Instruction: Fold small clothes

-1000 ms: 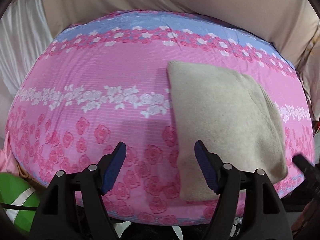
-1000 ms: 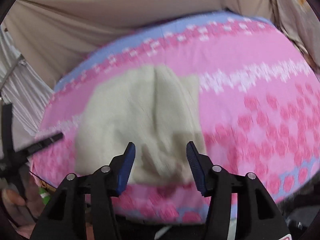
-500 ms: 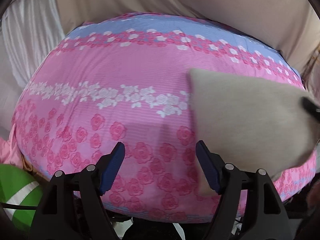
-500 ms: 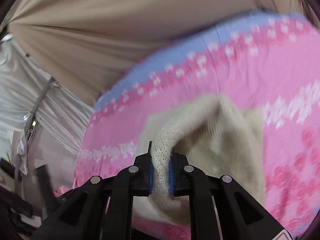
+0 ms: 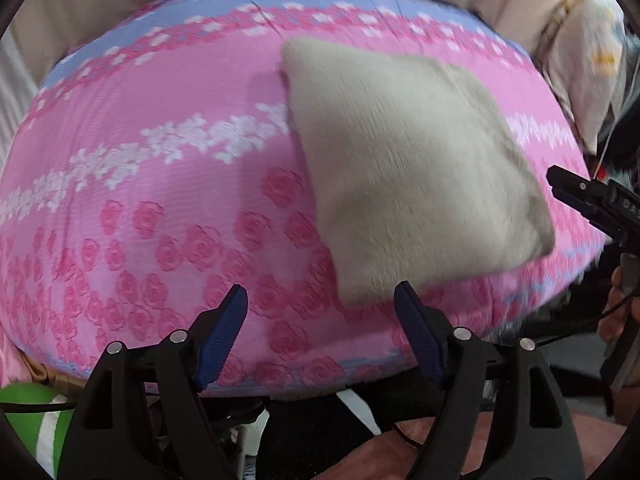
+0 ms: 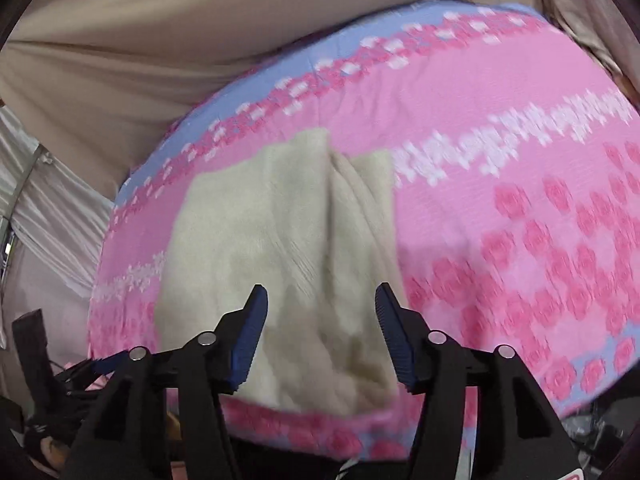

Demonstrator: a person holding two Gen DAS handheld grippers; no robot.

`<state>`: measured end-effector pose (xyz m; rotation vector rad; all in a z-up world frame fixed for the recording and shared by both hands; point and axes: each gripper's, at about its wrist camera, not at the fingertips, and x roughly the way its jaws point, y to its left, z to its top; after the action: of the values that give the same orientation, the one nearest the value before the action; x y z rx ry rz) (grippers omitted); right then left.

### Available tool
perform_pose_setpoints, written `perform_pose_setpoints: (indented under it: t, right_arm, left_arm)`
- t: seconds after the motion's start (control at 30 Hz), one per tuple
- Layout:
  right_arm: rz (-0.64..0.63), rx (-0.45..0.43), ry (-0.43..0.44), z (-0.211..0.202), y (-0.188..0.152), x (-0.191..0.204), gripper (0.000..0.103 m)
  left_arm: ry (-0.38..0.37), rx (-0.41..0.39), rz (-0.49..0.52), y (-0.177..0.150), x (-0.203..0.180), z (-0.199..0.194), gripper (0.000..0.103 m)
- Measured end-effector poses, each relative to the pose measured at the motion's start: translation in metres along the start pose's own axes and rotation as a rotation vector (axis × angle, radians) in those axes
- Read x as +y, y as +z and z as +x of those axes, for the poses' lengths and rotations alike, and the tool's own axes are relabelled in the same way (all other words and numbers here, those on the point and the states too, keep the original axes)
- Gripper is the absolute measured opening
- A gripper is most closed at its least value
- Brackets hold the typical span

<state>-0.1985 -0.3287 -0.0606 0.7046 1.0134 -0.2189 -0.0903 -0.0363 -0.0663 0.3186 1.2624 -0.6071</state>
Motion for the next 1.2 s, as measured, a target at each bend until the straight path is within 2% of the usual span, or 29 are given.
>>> perform_pose_setpoints:
  t: [0.13, 0.17, 0.2, 0.23, 0.27, 0.3, 0.33, 0.43, 0.5, 0.57, 0.6, 0.63, 0.67, 0.73, 0.77, 0.8, 0.93, 1.03, 1.2]
  right_arm:
    - [0.144, 0.101, 0.081, 0.018, -0.029, -0.029, 0.058]
    - [0.165, 0.11, 0.1, 0.023, -0.032, -0.029, 0.058]
    - [0.164, 0.108, 0.121, 0.028, -0.032, -0.026, 0.048]
    - [0.14, 0.104, 0.121, 0.03, -0.03, -0.021, 0.035]
    - [0.097, 0.096, 0.1, 0.03, -0.023, -0.011, 0.024]
    - [0.072, 0.064, 0.111, 0.022, -0.017, -0.002, 0.021]
    - [0.043, 0.009, 0.144, 0.005, -0.008, 0.01, 0.02]
    - [-0.093, -0.135, 0.161, -0.046, 0.01, 0.044, 0.017]
    - [-0.143, -0.145, 0.119, -0.05, 0.009, 0.044, 0.015]
    - [-0.146, -0.073, 0.0, -0.016, 0.002, 0.021, 0.011]
    - [-0.151, -0.007, -0.124, 0.011, -0.007, 0.003, 0.004]
    - [-0.128, 0.072, -0.213, 0.033, -0.015, -0.016, 0.004]
    - [-0.08, 0.119, -0.236, 0.043, -0.019, -0.024, 0.004]
    - [0.05, 0.088, -0.144, 0.027, -0.026, -0.039, 0.004]
    - [0.058, 0.035, -0.111, 0.011, -0.023, -0.032, 0.004]
    - [0.029, -0.002, -0.11, 0.001, -0.019, -0.023, 0.005]
    - [-0.139, -0.097, -0.064, -0.019, 0.011, 0.037, 0.009]
    - [-0.2, -0.104, -0.018, -0.004, 0.029, 0.069, 0.009]
    - [-0.289, -0.092, 0.0, 0.019, 0.036, 0.101, 0.009]
  left_arm:
    - [0.005, 0.036, 0.025, -0.001, -0.013, 0.027, 0.073]
    - [0.023, 0.032, 0.028, -0.001, -0.015, 0.033, 0.069]
    - [0.039, 0.022, 0.027, 0.001, -0.017, 0.04, 0.055]
    - [0.043, 0.016, 0.02, 0.004, -0.016, 0.043, 0.047]
    - [0.037, 0.01, -0.003, 0.008, -0.014, 0.043, 0.032]
    - [0.019, 0.002, -0.026, 0.011, -0.011, 0.04, 0.023]
    - [0.008, -0.024, -0.061, 0.015, -0.007, 0.031, 0.022]
    - [0.028, -0.113, -0.111, 0.021, 0.001, -0.003, 0.022]
    - [0.029, -0.082, -0.114, 0.021, 0.002, -0.001, 0.027]
    - [0.055, -0.013, -0.092, 0.017, 0.0, 0.02, 0.03]
    - [0.06, 0.017, -0.087, 0.014, 0.0, 0.025, 0.03]
    - [0.07, 0.035, -0.089, 0.011, 0.001, 0.026, 0.03]
    - [0.072, 0.033, -0.093, 0.008, 0.003, 0.023, 0.032]
    - [0.099, 0.011, -0.082, 0.006, 0.004, 0.008, 0.043]
    - [0.143, -0.01, -0.066, 0.006, 0.003, -0.001, 0.053]
    - [0.171, -0.021, -0.057, 0.007, 0.001, -0.006, 0.056]
    - [0.222, -0.034, -0.027, 0.013, -0.005, -0.014, 0.056]
    - [0.234, -0.057, -0.014, 0.016, -0.007, -0.02, 0.056]
    - [0.262, -0.086, -0.016, 0.018, -0.005, -0.027, 0.056]
